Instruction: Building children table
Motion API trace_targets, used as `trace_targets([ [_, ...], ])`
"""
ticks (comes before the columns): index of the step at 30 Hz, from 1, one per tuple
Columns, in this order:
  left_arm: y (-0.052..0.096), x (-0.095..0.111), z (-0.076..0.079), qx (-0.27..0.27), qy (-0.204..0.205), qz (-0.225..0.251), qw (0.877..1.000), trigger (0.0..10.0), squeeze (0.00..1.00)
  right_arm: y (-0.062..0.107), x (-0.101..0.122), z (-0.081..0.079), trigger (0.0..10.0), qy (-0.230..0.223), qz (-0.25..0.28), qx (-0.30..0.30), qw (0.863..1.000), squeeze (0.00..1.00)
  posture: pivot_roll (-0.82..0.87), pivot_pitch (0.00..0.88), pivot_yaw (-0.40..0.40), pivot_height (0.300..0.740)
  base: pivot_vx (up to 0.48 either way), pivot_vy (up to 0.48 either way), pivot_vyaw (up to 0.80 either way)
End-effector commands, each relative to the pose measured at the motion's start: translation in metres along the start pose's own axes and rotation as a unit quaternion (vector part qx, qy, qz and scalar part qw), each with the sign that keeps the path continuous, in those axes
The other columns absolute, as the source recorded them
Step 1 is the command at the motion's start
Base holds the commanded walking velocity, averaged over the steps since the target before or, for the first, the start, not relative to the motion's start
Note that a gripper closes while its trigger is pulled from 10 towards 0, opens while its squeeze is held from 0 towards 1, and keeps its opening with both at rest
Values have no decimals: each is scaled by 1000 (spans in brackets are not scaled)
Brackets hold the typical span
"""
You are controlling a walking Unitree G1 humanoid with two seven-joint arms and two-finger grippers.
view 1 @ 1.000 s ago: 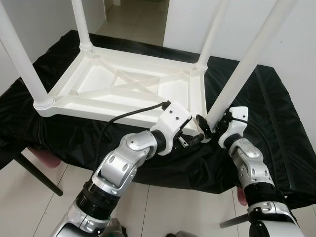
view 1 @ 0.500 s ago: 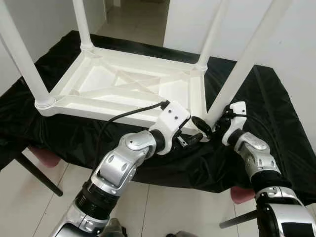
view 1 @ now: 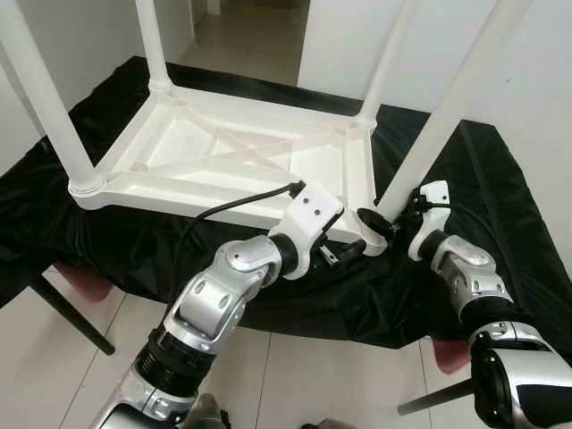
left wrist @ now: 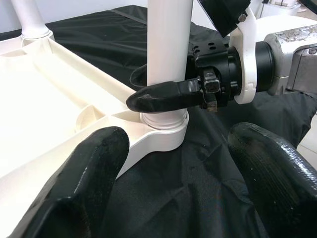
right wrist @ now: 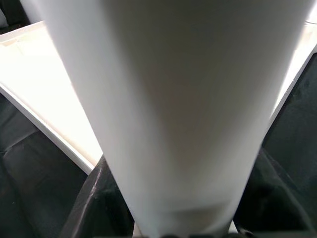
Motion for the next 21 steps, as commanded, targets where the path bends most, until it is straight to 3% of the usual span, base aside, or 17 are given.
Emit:
trace_targets([
  [1,-1,1,3,-5,-1,-1,1000,10000,0,6,-14,-3,0,-23,-13,2,1000,0,54,16,-62,740,0,0,0],
  [3,-1,1,3,-5,-1,-1,1000,10000,0,5,-13,-5,0,-25,-9,3,1000,0,54,16,-62,740,0,0,0],
  [4,-1,1,3,-6,-1,0,1000,10000,0,4,-12,-5,10000,-29,-5,-6,1000,0,52,18,-63,740,0,0,0],
  [21,-1,-2,7,-11,3,-3,1000,10000,0,-5,-6,-17,10000,-19,26,-111,993,0,48,16,-58,740,0,0,0],
])
Point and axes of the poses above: a point about 5 cm out from each wrist's last joint towards the gripper, its own y axis pointing back from the gripper into the wrist, its own x axis along the axis of the wrist's last joint, z = x × y, the point moved 4 cm from there along -y, pointing out of the wrist towards the gripper, and after that the axes turned 3 degrees about y, right-handed, at the moved point
